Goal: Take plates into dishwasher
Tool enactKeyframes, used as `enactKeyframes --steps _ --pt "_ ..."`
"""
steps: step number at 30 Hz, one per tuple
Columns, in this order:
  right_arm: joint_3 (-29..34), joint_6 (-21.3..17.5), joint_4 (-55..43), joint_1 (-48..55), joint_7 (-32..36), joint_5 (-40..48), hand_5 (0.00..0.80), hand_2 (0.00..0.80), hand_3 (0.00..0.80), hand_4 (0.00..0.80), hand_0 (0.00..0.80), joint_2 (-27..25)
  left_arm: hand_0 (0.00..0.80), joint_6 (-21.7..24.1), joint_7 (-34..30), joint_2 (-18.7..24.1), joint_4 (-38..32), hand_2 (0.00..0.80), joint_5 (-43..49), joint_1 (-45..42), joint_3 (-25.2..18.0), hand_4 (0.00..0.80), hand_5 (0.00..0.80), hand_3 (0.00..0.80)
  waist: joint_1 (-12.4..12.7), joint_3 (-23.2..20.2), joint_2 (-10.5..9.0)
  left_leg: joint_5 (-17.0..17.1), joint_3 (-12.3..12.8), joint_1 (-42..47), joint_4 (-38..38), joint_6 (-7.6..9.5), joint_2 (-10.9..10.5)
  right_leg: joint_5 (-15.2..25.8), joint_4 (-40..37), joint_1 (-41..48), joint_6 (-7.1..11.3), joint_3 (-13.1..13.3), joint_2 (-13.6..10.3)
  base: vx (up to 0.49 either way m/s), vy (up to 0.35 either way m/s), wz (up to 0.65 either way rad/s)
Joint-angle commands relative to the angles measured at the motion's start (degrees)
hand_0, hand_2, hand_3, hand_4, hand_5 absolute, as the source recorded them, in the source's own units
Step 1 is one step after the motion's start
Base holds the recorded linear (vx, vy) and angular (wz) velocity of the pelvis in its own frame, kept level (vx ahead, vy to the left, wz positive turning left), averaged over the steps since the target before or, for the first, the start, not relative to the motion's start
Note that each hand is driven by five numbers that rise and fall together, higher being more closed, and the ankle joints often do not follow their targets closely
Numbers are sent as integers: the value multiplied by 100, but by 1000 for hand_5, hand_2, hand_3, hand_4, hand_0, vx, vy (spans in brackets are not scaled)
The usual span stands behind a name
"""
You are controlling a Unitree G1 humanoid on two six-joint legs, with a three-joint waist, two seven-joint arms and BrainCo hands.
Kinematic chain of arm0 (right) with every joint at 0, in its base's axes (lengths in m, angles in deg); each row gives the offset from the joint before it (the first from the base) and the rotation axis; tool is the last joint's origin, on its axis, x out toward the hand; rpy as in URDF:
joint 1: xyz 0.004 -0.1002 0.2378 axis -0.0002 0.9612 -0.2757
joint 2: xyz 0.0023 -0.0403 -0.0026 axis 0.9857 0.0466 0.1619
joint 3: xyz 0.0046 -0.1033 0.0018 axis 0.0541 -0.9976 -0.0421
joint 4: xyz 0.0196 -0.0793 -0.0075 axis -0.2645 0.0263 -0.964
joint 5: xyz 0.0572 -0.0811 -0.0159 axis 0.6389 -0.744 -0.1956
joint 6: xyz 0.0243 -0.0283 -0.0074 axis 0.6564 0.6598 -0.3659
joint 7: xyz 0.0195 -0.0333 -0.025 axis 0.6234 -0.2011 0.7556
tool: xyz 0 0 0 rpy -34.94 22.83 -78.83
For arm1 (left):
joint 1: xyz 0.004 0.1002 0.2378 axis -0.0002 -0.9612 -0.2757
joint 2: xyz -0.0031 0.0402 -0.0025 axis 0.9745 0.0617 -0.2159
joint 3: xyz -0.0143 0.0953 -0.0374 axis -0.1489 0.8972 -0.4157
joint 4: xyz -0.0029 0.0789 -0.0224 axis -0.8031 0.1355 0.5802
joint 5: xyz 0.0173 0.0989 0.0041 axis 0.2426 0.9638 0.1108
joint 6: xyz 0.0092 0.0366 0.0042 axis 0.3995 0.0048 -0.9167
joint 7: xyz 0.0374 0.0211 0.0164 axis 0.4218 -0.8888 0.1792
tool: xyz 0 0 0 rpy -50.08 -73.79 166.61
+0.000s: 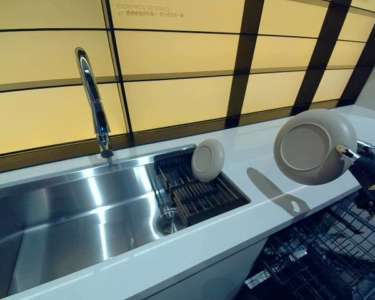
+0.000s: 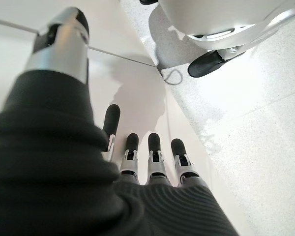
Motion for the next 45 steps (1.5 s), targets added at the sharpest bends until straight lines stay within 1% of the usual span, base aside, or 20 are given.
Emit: enactKeyframes --steps 1,4,8,13,15,16,18,22,29,33,36,39,45 --pt "506 -572 244 -261 -132 297 800 800 800 800 800 -284 0 279 35 279 234 0 -204 426 -107 0 0 0 14 -12 -196 244 -298 -324 50 164 -144 -246 157 369 98 -10 -19 10 11 -11" --pt "637 -630 452 -194 -148 82 800 800 800 800 800 -410 0 276 30 304 244 0 -222 457 -96 0 0 0 -2 -12 -206 233 -275 -324 52 170 -148 -247 174 349 105 11 -22 5 5 -9" --pt "780 -584 801 -146 -127 190 800 800 800 800 800 -688 0 269 34 329 218 0 -215 456 -90 0 0 0 4 -15 -222 226 -269 -325 51 185 -156 -249 197 328 112 32 -18 0 0 0" --pt "927 -531 1152 -138 -252 254 800 800 800 800 800 -849 0 219 30 370 152 0 -238 450 -68 0 0 0 28 -6 -220 216 -281 -337 44 193 -157 -252 192 321 113 25 -12 0 0 0" --pt "961 -599 1302 -133 -249 246 800 800 800 800 800 -875 0 217 27 384 143 0 -242 437 -54 0 0 0 43 -4 -216 214 -286 -337 43 192 -157 -253 189 325 115 17 -11 0 0 0" --pt "996 -735 1442 -128 -245 244 800 800 800 800 800 -900 0 205 33 395 127 0 -238 430 -34 0 0 0 59 3 -216 211 -290 -341 44 188 -154 -254 182 330 121 3 -14 0 0 0" --pt "1022 -876 1493 -143 -140 245 800 800 800 800 800 -931 0 199 36 403 126 0 -240 425 -25 0 0 0 65 6 -213 206 -296 -342 45 188 -154 -262 179 333 119 -3 -13 0 0 0" --pt "1058 -843 1595 -98 -153 66 800 800 800 800 800 -925 0 183 24 425 93 0 -220 404 -39 0 0 0 74 11 -197 200 -305 -337 42 189 -154 -267 178 337 116 -15 -8 0 0 0" --pt "1015 -885 1757 124 219 -592 800 800 800 800 800 -982 0 147 28 456 -33 0 -220 376 -43 0 0 0 64 42 -193 201 -304 -337 43 190 -140 -274 194 326 112 -14 6 0 0 0" --pt "1027 -927 1822 384 654 -1093 800 800 800 800 800 -1138 0 146 25 480 -105 0 -212 328 -101 0 0 0 50 73 -206 209 -305 -344 46 185 -133 -279 208 319 106 -10 22 -13 -24 0" --pt "1098 -916 1857 589 838 -1351 800 800 800 800 800 -1276 0 151 21 498 -124 0 -181 281 -147 0 0 0 33 89 -219 210 -311 -348 42 183 -129 -282 207 316 102 -6 34 0 0 0" --pt "1146 -867 1784 807 1060 -1541 800 800 800 800 800 -1327 0 147 30 520 -152 0 -166 222 -217 0 0 0 2 103 -226 218 -302 -354 31 178 -119 -282 211 300 96 14 62 0 0 0" --pt "1063 -695 1721 1017 1345 -1855 800 800 800 800 800 -1193 0 154 -17 553 -176 0 -99 193 -340 0 0 0 -36 119 -237 221 -269 -347 30 170 -97 -291 227 292 93 30 86 0 0 0"
